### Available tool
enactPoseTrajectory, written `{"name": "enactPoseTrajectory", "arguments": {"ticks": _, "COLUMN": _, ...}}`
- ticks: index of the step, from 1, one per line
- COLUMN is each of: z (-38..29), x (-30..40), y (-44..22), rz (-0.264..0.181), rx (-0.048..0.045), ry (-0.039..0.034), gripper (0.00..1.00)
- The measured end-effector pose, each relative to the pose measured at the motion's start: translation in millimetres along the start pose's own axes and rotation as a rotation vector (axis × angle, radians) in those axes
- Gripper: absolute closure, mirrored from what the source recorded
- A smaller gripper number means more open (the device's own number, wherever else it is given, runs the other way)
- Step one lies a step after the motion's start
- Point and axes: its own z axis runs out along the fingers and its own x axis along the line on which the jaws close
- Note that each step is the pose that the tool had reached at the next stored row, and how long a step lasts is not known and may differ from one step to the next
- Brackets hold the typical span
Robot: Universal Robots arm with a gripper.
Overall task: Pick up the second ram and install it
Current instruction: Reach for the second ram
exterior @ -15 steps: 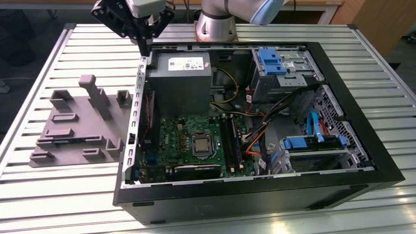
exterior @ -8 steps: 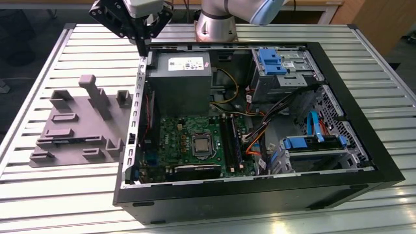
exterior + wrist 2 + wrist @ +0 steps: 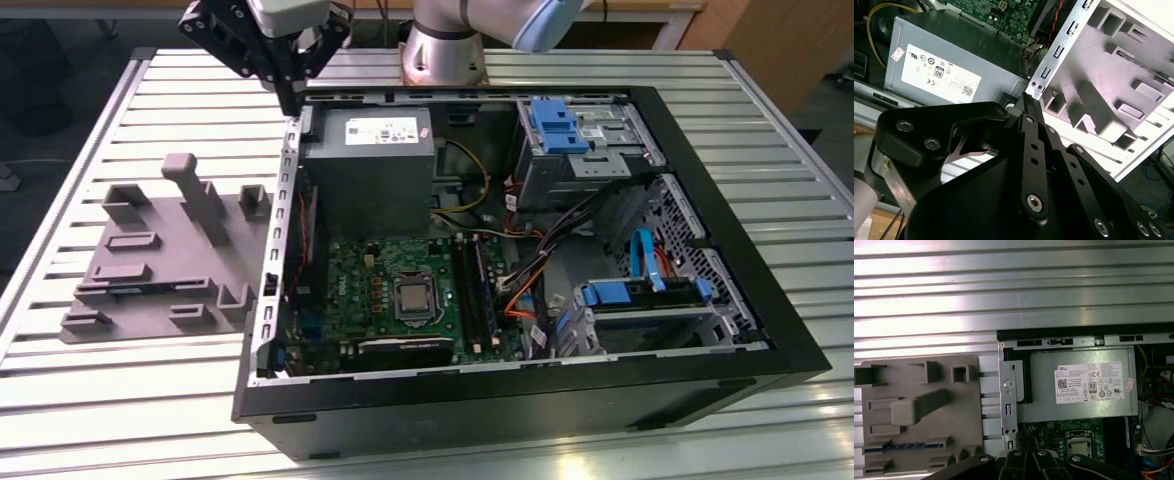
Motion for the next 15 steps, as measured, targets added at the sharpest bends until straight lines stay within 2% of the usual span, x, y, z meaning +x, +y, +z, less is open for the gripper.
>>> {"name": "enactPoseTrajectory", "arguments": {"ticks": 15, "z": 0.2, "x": 6.2, "y": -0.5, "rz": 0.0, "rx": 0.0, "ry": 0.0, "gripper": 0.89}}
